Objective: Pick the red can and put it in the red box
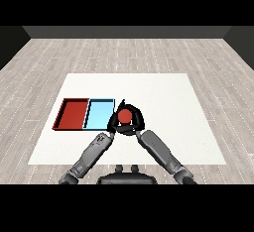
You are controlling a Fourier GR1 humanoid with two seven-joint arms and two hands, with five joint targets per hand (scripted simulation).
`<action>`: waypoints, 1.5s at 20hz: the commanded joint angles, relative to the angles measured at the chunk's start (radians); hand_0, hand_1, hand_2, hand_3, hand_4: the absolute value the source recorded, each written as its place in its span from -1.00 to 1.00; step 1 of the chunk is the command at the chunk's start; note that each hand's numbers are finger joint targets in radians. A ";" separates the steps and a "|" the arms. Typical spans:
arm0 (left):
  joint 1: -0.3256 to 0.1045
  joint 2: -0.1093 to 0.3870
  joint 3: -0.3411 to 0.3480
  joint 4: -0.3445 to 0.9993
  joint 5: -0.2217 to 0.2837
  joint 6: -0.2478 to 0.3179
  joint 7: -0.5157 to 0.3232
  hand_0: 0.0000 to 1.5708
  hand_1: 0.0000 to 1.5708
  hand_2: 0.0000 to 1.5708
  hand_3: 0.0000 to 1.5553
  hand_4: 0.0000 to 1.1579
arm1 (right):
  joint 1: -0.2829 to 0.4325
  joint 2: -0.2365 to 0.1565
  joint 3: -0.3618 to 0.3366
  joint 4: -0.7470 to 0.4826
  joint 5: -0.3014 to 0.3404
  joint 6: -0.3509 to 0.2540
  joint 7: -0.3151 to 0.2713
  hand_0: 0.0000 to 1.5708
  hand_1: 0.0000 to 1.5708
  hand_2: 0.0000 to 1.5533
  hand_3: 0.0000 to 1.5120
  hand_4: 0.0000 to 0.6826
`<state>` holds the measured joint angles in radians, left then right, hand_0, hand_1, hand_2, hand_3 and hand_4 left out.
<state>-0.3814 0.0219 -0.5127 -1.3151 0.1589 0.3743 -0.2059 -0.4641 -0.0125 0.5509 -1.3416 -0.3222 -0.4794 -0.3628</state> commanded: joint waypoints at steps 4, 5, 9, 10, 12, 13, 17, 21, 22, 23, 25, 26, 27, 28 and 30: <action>-0.053 -0.021 -0.077 -0.002 -0.070 0.150 0.098 -0.07 -0.07 -0.03 -0.68 0.18 | -0.010 0.010 -0.040 0.022 -0.006 0.068 -0.015 0.93 0.93 0.89 0.86 0.51; 0.001 -0.021 -0.028 0.055 -0.049 0.082 -0.019 0.15 0.15 0.22 -0.12 0.31 | -0.053 0.012 0.060 0.032 -0.088 -0.037 -0.067 0.95 0.95 0.89 0.86 0.53; -0.025 -0.020 -0.039 0.012 -0.040 0.095 0.081 1.00 1.00 0.98 0.86 0.64 | -0.036 0.011 0.048 0.051 -0.061 -0.009 -0.063 0.89 0.89 0.86 0.85 0.52; -0.031 -0.020 -0.034 0.073 0.001 0.105 0.028 1.00 1.00 0.96 0.87 0.68 | -0.072 0.011 0.042 0.082 -0.103 -0.016 -0.087 0.87 0.87 0.85 0.84 0.56; -0.059 -0.020 -0.093 0.055 -0.029 0.173 0.093 1.00 1.00 0.96 0.86 0.72 | -0.019 0.011 0.048 -0.032 -0.016 -0.027 -0.008 0.87 0.87 0.85 0.84 0.64; -0.062 -0.020 -0.089 0.095 -0.022 0.199 0.044 1.00 1.00 0.92 0.79 0.64 | -0.043 0.003 -0.032 0.026 -0.026 0.060 -0.038 0.87 0.87 0.85 0.84 0.64; -0.066 -0.020 -0.130 0.077 0.009 0.259 0.031 1.00 1.00 0.90 0.75 0.49 | -0.043 -0.016 -0.009 -0.112 -0.017 0.002 0.091 0.93 0.93 0.87 0.84 0.61; -0.130 -0.020 -0.029 0.172 0.047 0.182 -0.038 1.00 1.00 0.92 0.81 0.50 | -0.046 0.004 -0.041 0.004 0.000 0.056 -0.004 0.94 0.94 0.88 0.85 0.59; -0.118 -0.020 -0.003 0.086 0.002 0.177 0.062 1.00 1.00 0.94 0.83 0.52 | -0.051 0.011 -0.018 0.021 -0.039 0.026 -0.020 0.93 0.93 0.88 0.85 0.59; -0.104 -0.020 -0.016 0.090 0.013 0.170 0.048 1.00 1.00 0.94 0.83 0.51 | -0.024 0.011 0.030 0.018 -0.051 0.004 -0.068 0.93 0.93 0.88 0.85 0.60; -0.094 -0.020 -0.080 0.086 0.068 0.230 -0.002 1.00 1.00 0.95 0.83 0.57 | -0.083 0.011 -0.008 -0.011 -0.028 -0.005 0.021 0.92 0.92 0.88 0.85 0.60; -0.150 -0.020 -0.053 0.088 0.063 0.218 0.029 1.00 1.00 0.95 0.83 0.60 | -0.039 0.011 -0.036 0.025 -0.009 0.066 -0.030 0.89 0.89 0.87 0.85 0.60; -0.110 -0.020 -0.066 0.085 0.074 0.225 -0.015 1.00 1.00 0.96 0.86 0.67 | -0.062 0.011 -0.006 -0.023 -0.066 0.022 0.012 0.87 0.87 0.87 0.85 0.56; -0.043 -0.009 -0.068 -0.025 0.015 0.226 0.052 1.00 1.00 0.97 0.89 0.77 | 0.019 0.011 0.053 -0.038 -0.083 0.043 -0.049 0.79 0.79 0.81 0.81 0.38; -0.076 -0.020 -0.050 0.039 0.029 0.207 0.018 1.00 1.00 1.00 0.92 0.97 | -0.013 0.007 -0.013 -0.056 -0.047 0.100 0.000 -0.03 -0.03 -0.21 -1.00 -1.00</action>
<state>-0.4448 0.0406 -0.5534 -1.2833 0.1852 0.5864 -0.2015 -0.4918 -0.0231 0.5449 -1.3545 -0.3711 -0.4371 -0.3792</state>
